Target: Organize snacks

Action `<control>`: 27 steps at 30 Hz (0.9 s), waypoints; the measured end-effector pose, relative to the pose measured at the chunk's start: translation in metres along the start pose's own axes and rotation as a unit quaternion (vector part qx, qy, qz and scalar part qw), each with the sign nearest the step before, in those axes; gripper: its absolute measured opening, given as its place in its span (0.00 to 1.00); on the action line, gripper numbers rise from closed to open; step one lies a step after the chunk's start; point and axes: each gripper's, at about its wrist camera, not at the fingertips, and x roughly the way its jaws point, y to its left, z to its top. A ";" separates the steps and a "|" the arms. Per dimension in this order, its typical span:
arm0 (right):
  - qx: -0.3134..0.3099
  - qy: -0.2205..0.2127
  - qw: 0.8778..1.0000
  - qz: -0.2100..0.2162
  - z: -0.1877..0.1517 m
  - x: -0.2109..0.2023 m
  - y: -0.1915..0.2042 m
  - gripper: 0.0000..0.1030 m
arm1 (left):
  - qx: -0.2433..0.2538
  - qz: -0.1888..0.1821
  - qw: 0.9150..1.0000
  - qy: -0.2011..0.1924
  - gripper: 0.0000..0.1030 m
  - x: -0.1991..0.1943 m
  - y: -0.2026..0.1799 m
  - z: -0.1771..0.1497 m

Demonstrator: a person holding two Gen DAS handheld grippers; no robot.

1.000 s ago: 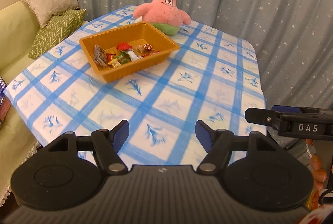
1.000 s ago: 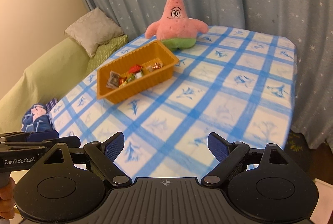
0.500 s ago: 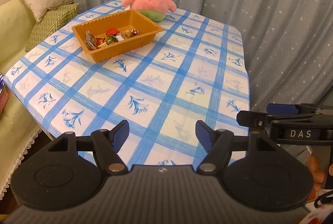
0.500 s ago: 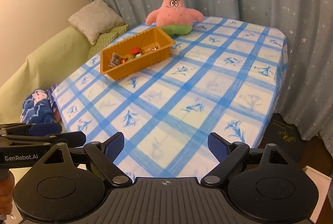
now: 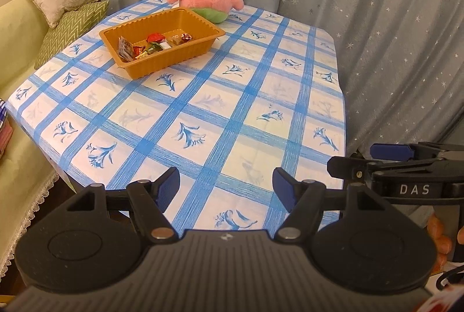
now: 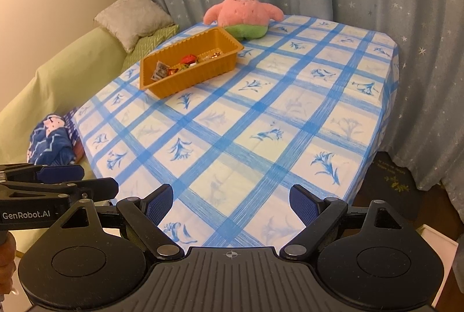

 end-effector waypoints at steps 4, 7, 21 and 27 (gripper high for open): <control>0.000 0.002 1.000 0.000 0.000 0.001 0.001 0.85 | 0.000 0.000 1.000 0.000 0.67 0.000 0.001 -0.001; 0.000 0.002 1.000 0.000 0.000 0.001 0.003 0.85 | 0.000 0.000 1.000 0.000 0.67 0.000 0.002 0.000; 0.000 0.002 1.000 0.000 0.000 0.002 0.007 0.85 | 0.000 0.000 1.000 0.000 0.67 0.000 0.003 0.000; -0.001 0.002 1.000 0.000 0.000 0.002 0.006 0.85 | 0.000 0.000 1.000 0.000 0.67 0.000 0.003 0.000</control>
